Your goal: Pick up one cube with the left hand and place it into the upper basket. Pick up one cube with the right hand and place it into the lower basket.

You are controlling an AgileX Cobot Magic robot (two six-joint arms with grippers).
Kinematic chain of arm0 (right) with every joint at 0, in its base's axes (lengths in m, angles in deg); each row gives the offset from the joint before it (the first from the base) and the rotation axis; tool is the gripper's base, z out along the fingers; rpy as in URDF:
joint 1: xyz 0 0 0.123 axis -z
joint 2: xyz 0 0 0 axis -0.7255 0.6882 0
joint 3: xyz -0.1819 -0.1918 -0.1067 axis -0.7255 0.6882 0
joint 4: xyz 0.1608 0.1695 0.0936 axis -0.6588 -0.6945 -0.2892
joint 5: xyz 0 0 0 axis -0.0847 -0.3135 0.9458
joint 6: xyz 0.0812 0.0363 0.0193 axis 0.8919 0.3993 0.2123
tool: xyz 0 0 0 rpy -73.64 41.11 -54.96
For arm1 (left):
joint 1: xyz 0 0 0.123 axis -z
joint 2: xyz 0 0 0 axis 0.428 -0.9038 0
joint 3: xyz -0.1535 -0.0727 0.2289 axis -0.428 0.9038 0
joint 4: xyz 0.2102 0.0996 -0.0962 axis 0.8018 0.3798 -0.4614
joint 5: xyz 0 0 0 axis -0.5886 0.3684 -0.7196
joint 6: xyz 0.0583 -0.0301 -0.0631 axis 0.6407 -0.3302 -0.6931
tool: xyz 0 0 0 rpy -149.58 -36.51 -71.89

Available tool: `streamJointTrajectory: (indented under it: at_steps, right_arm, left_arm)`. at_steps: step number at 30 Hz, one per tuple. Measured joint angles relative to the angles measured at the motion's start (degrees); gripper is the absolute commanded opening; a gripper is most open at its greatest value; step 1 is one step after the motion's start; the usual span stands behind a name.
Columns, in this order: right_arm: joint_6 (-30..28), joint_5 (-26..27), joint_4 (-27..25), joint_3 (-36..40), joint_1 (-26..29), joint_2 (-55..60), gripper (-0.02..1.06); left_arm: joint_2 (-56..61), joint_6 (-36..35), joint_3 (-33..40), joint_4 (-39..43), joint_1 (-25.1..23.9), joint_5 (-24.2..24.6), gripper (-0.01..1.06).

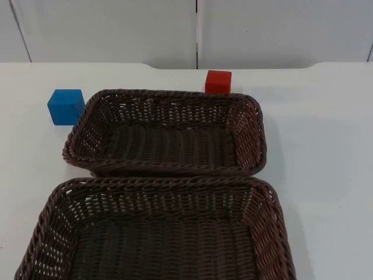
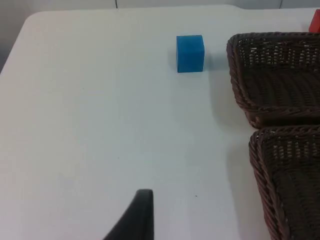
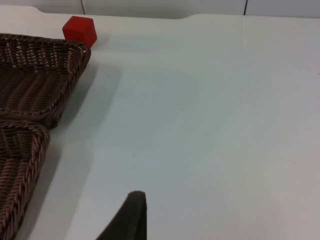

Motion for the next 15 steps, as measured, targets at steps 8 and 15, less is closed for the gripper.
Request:
streamJointTrajectory:
  at_steps: [8, 15]
  right_arm:
    - [-0.1, 0.0, 0.0, 0.0, 0.0, 0.0, 1.05]
    - [-0.1, 0.0, 0.0, 0.0, 0.0, 0.0, 1.05]
  left_arm:
    - [-4.7, 0.0, -1.8, 0.0, 0.0, -3.7, 1.05]
    - [-10.9, 0.0, -2.4, -0.1, 0.0, -7.6, 1.05]
